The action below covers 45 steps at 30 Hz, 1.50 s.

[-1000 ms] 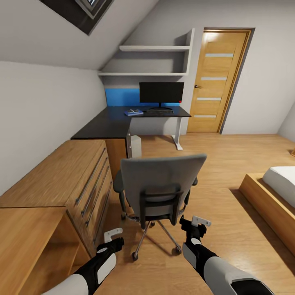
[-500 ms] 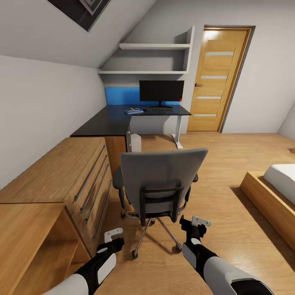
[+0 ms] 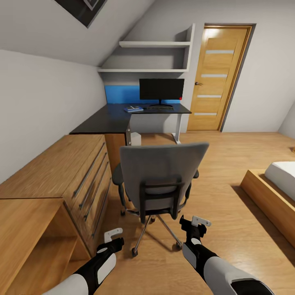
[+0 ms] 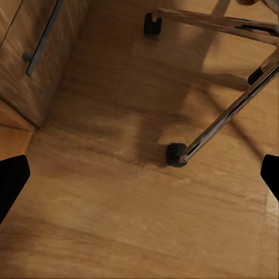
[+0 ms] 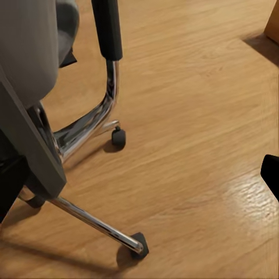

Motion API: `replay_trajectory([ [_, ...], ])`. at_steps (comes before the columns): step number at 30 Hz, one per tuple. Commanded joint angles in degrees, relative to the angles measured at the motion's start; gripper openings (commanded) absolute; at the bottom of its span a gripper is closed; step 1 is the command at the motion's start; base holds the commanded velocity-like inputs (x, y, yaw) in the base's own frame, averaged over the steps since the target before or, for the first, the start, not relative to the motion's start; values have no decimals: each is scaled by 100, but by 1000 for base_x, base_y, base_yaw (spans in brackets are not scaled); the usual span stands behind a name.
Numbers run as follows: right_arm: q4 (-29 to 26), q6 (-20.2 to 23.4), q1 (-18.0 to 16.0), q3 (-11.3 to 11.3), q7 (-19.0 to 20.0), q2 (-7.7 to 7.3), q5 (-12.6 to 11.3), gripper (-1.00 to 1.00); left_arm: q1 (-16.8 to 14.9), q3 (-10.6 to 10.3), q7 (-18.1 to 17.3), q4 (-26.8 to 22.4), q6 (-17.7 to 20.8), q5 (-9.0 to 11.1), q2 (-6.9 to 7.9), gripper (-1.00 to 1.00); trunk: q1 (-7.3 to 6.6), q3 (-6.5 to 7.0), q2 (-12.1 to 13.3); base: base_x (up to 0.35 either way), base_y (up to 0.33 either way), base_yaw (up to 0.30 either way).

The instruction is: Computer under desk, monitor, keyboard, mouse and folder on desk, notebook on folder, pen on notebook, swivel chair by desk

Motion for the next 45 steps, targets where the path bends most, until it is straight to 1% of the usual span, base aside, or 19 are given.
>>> replay_trajectory([
  [1, 4, -27, -4, 23, -6, 1, -48, 100, -4, -49, 40, -5, -9, 48, 4, 100, 22, -23, -44, 0, 0, 0],
  [22, 4, -38, -3, 29, -6, 6, -43, 100, -4, -75, 41, -4, -8, 57, -5, 100, 483, -391, -886, 0, 0, 0],
  [32, 15, -139, 4, 35, -6, 10, -31, 100, -4, -75, 42, -4, -5, 57, -5, 100, 703, -498, -1287, 0, 0, 0],
  [38, 20, -169, 4, 38, -6, 10, 54, 100, -4, -75, 41, -4, -7, 57, -5, 100, 834, -553, -1528, 0, 0, 0],
  [45, 21, -176, 5, 38, -6, 10, 96, 100, -4, -75, 41, -4, -6, 57, -5, 100, 988, -616, -1809, 0, 0, 0],
])
